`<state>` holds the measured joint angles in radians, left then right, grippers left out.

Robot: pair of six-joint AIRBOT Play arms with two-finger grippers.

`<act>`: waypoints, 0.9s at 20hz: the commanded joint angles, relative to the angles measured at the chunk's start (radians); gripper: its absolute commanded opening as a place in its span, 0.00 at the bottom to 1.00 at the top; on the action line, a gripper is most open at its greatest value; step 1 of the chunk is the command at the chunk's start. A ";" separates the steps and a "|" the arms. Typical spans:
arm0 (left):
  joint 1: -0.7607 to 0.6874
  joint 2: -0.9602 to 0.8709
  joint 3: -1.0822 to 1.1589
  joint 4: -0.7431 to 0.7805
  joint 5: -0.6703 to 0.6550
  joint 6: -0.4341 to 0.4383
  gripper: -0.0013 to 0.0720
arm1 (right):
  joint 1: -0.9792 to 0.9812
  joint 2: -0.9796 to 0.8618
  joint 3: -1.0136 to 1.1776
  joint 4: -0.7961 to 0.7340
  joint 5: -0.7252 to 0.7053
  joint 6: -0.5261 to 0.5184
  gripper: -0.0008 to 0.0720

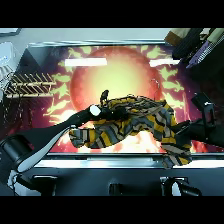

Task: Fold the clothes and pants, and hang the long-sleeved shirts on hangers.

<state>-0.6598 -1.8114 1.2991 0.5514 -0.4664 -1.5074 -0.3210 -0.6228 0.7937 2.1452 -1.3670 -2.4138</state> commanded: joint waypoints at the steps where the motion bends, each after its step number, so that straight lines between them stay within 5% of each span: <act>1: 0.044 -0.008 0.031 0.004 -0.008 0.001 0.04 | 0.000 0.045 0.001 0.028 -0.055 0.029 0.04; 18: 0.131 -0.141 0.254 0.045 -0.128 0.005 0.04 | 0.000 0.079 0.001 -0.029 -0.062 0.058 0.04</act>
<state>-0.5362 -1.9476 1.5436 0.5945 -0.5716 -1.5078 -0.3210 -0.5446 0.7937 2.1605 -1.4464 -2.3585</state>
